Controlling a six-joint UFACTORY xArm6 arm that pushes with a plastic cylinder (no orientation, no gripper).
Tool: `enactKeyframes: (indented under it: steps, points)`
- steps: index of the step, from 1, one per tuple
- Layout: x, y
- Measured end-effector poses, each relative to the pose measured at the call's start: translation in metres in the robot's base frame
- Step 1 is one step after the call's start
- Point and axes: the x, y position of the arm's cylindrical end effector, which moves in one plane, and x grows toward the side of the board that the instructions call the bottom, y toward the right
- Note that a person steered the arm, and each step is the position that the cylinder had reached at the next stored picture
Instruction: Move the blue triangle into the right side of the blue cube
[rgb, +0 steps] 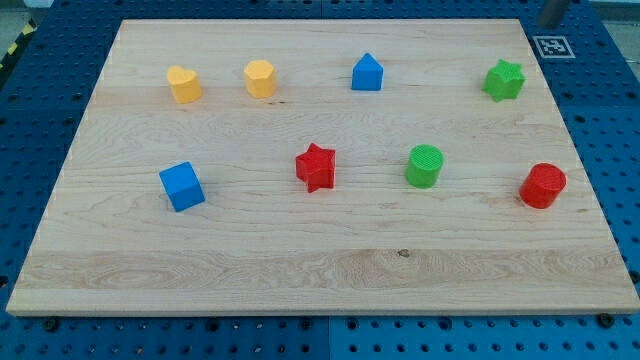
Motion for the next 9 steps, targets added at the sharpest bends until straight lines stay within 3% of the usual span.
enactKeyframes:
  steps: [2,3,6,8,9]
  points:
    - [0.009,0.003]
    - [0.063,-0.029]
    - [0.073,-0.274]
    - [0.135,-0.311]
    - [0.130,-0.311]
